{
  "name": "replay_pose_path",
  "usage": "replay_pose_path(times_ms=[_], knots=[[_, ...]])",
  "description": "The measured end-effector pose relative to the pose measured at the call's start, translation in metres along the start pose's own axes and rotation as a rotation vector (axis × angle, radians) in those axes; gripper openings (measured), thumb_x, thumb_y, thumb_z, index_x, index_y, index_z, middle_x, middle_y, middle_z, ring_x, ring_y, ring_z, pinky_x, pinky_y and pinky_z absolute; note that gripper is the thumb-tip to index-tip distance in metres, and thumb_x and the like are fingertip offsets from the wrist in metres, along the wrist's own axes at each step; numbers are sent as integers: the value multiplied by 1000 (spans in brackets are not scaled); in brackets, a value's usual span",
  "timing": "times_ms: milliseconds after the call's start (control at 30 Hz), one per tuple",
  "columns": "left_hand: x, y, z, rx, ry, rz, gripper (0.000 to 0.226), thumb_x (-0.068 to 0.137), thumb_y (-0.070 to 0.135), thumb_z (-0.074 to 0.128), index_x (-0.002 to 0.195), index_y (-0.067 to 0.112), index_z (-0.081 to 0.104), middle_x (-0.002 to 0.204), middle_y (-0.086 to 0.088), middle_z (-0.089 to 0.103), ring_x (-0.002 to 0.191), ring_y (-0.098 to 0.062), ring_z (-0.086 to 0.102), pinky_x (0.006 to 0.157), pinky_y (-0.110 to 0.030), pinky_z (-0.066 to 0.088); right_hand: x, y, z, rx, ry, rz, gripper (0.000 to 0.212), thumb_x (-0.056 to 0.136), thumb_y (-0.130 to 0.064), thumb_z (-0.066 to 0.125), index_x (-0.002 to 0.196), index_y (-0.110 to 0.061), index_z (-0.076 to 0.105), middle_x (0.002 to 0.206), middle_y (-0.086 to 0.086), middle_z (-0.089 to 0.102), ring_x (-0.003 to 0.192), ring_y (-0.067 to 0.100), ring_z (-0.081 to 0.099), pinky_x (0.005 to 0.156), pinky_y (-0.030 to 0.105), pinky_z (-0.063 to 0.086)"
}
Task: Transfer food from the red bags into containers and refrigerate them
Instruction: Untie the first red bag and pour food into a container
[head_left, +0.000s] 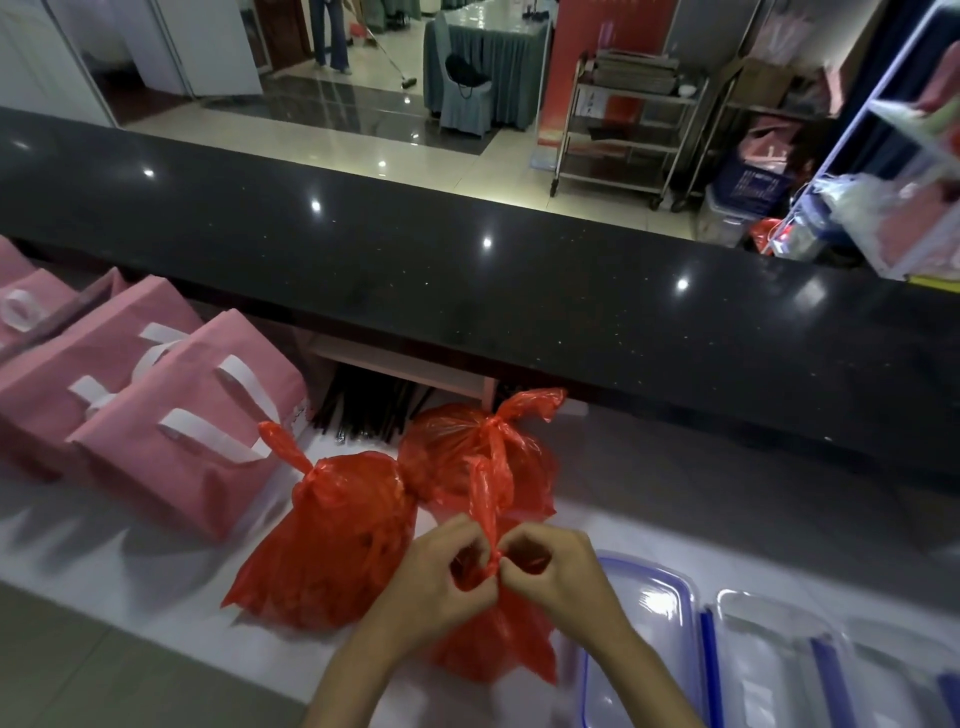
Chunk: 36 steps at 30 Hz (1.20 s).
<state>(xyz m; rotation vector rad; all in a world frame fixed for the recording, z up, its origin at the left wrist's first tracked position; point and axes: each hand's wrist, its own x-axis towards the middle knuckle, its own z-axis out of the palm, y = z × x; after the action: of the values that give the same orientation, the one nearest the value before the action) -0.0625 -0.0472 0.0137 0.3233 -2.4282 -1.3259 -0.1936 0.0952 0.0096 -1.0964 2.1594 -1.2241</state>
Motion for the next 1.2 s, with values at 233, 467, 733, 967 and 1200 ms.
replay_pose_path(times_ms=[233,467,733,967,1200], knots=[[-16,1,-1,-207,17,-92,18,89,10,74,83,17,59,85,0,59,80,-16,59,75,-30,49,-11,-8,15,184,144,136,20,79,-2,75,74,-22,75,79,-4,76,76,10,71,75,23,55],[-28,10,6,-57,66,-132,11,87,21,67,89,29,60,90,10,66,87,-14,66,79,-36,55,-24,-14,10,35,116,120,7,77,-21,74,75,-23,68,77,-8,72,73,10,70,72,29,58],[-45,13,2,-158,-9,-158,14,88,7,63,91,20,59,92,5,61,91,-16,61,80,-26,51,-25,-12,26,91,254,267,2,75,-27,67,75,-28,66,73,-8,70,70,8,65,74,34,56],[-49,19,1,152,240,-58,36,94,26,66,71,43,44,72,18,49,69,-5,51,63,-22,40,-33,-23,30,73,180,132,20,88,-15,71,72,-20,60,69,-3,64,62,0,53,65,25,47],[-68,28,3,120,360,-198,23,93,11,67,90,34,62,84,18,65,83,-3,64,74,-16,49,-32,-6,39,181,320,315,27,98,-19,55,74,-12,64,72,-1,67,71,14,58,72,40,49]])
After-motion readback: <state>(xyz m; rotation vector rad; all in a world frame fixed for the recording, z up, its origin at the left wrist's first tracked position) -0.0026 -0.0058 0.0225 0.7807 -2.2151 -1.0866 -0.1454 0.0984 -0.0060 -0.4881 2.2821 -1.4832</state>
